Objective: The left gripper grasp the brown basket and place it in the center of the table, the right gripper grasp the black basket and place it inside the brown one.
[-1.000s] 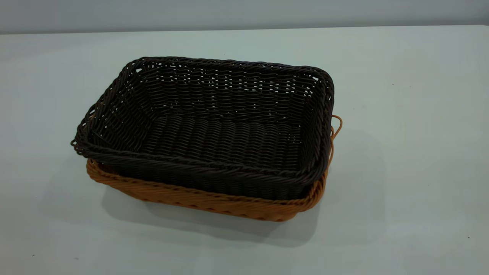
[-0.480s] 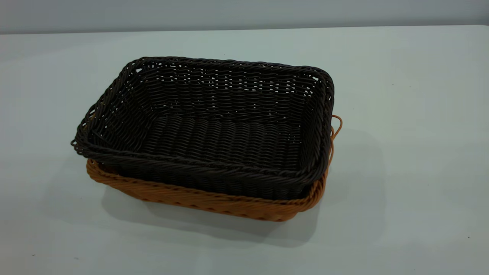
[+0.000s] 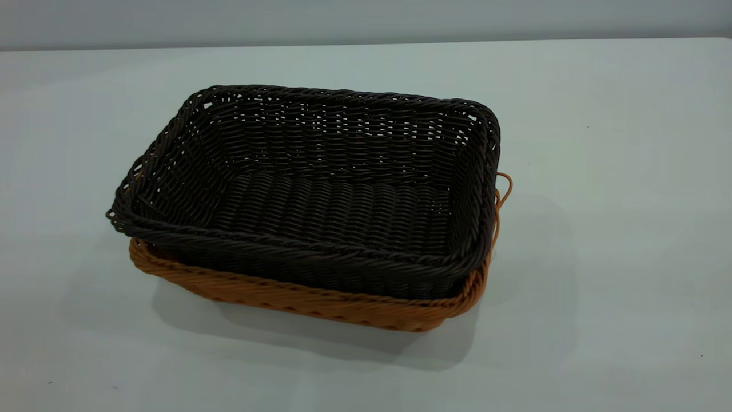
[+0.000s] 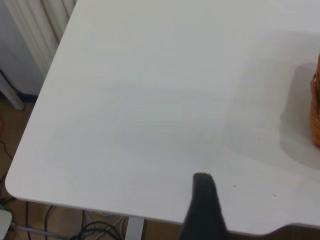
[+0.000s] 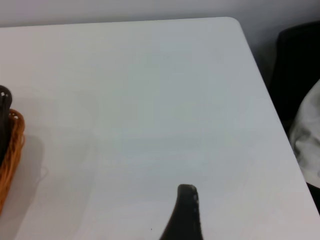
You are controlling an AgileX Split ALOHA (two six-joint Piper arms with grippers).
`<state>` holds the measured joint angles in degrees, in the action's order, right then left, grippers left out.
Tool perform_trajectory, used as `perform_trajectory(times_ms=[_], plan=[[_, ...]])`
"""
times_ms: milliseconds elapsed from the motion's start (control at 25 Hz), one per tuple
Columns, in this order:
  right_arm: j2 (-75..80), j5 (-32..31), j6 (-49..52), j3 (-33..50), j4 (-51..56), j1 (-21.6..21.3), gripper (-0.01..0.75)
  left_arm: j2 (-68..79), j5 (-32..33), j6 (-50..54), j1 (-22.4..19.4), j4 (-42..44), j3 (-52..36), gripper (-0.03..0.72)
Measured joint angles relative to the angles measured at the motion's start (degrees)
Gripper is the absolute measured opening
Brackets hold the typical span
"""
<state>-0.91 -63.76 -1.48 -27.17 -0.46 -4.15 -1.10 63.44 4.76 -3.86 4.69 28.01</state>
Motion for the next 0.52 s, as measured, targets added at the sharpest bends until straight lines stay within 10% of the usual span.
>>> perform_trajectory(times_ms=[520], plan=[[0.00,0.00,0.42,0.00,-0.13,0.00,0.584,0.00,0.00,0.00,0.00,0.00,0.00,0.509]])
